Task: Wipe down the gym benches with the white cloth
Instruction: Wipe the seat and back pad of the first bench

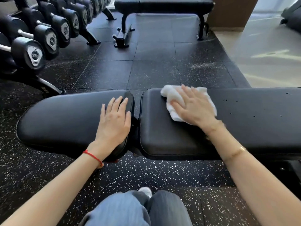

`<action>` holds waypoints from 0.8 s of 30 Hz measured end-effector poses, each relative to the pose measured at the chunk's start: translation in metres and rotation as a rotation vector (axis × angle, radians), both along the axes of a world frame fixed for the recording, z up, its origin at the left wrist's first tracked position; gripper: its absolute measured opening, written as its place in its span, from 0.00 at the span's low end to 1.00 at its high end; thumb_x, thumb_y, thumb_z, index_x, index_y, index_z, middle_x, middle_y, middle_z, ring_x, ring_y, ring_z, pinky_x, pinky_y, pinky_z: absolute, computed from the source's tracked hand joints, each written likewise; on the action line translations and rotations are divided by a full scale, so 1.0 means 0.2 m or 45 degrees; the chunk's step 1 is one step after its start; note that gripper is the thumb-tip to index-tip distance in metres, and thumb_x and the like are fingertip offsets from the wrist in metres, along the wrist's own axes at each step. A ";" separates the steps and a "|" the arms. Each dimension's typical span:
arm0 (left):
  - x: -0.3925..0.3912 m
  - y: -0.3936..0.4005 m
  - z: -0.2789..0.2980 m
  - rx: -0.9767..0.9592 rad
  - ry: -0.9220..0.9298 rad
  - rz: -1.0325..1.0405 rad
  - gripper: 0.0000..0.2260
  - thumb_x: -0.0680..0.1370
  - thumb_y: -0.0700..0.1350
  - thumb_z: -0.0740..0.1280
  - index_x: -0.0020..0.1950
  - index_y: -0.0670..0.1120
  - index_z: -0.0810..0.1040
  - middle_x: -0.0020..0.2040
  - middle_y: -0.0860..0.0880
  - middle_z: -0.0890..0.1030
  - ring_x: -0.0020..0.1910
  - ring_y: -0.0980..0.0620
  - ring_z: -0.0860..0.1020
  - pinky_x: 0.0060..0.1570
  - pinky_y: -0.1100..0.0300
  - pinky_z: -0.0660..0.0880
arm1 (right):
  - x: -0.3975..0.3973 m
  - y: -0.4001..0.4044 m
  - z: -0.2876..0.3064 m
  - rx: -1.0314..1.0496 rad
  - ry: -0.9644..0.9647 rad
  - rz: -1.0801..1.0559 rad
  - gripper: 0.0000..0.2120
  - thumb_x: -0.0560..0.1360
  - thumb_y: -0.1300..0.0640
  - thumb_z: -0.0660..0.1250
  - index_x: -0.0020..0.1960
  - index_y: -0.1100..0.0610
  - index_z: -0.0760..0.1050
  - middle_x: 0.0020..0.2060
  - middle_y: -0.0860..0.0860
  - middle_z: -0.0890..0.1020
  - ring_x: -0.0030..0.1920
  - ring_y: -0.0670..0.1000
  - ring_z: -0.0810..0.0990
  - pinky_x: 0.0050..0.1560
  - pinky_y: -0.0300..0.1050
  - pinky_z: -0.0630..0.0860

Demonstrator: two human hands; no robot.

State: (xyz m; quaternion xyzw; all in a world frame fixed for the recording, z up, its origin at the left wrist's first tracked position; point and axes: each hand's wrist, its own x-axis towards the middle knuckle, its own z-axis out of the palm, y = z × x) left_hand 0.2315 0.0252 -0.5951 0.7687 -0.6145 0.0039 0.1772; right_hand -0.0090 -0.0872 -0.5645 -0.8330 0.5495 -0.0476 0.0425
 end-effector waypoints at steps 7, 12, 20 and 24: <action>0.03 0.02 0.01 -0.046 0.040 -0.012 0.22 0.82 0.45 0.56 0.77 0.46 0.63 0.78 0.49 0.63 0.79 0.49 0.57 0.78 0.48 0.49 | 0.22 0.21 -0.03 -0.013 -0.043 0.363 0.33 0.79 0.34 0.46 0.81 0.45 0.50 0.80 0.46 0.52 0.80 0.52 0.49 0.78 0.55 0.44; 0.03 0.02 0.00 -0.034 0.019 -0.022 0.23 0.82 0.46 0.55 0.78 0.46 0.61 0.79 0.49 0.61 0.79 0.49 0.56 0.78 0.48 0.48 | -0.09 0.24 -0.05 -0.004 -0.091 0.226 0.33 0.77 0.31 0.46 0.80 0.40 0.51 0.80 0.41 0.54 0.80 0.49 0.51 0.78 0.52 0.46; 0.02 0.03 0.02 -0.007 0.017 -0.017 0.23 0.82 0.46 0.56 0.78 0.46 0.61 0.79 0.49 0.60 0.79 0.49 0.55 0.78 0.47 0.48 | 0.19 0.11 -0.01 0.048 -0.057 0.210 0.32 0.80 0.35 0.48 0.81 0.45 0.50 0.81 0.46 0.52 0.80 0.53 0.47 0.78 0.57 0.44; 0.02 0.05 0.05 -0.053 0.043 -0.030 0.22 0.81 0.45 0.60 0.76 0.45 0.66 0.76 0.46 0.66 0.77 0.46 0.61 0.77 0.48 0.54 | 0.00 0.39 -0.04 -0.026 -0.107 0.413 0.33 0.76 0.31 0.43 0.79 0.39 0.52 0.80 0.42 0.56 0.80 0.51 0.53 0.78 0.56 0.50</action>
